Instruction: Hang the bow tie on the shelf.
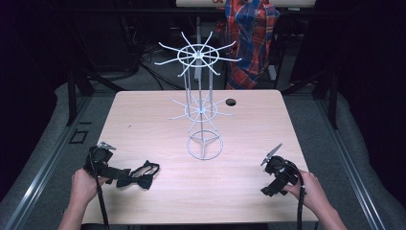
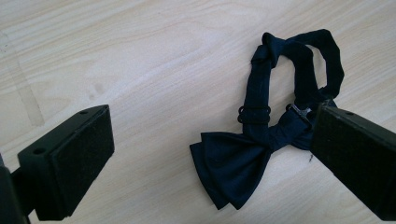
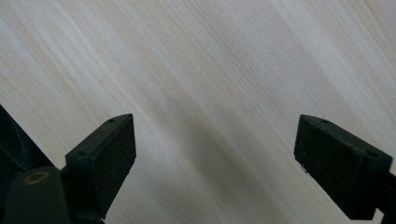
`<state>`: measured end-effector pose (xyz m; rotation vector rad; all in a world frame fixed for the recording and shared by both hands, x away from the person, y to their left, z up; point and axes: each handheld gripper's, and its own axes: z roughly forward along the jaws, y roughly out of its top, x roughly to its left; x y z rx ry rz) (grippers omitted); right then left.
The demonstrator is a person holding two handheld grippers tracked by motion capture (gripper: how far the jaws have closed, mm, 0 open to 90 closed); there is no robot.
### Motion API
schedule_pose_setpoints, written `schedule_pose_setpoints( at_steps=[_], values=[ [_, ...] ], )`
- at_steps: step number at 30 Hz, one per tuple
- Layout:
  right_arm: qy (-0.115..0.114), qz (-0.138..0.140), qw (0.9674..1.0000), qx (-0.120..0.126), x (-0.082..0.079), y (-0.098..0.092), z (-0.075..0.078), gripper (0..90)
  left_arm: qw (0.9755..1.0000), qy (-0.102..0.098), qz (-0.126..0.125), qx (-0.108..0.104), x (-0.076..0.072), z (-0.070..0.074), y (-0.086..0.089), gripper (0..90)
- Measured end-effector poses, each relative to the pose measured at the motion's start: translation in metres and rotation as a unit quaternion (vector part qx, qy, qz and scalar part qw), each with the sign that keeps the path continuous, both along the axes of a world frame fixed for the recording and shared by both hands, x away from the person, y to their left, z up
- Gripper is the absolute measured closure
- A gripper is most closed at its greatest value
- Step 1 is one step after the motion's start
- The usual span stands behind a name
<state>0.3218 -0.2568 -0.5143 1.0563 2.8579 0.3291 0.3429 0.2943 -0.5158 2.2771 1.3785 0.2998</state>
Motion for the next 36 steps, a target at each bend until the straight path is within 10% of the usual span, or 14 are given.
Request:
schedule_pose_setpoints(
  at_steps=[36],
  values=[
    [0.005, 0.002, 0.9999, -0.010, 0.000, 0.006, -0.003, 12.2, 0.9997, -0.003, -0.024, 0.005, 0.015, -0.001, -0.026, 0.3]
  ],
)
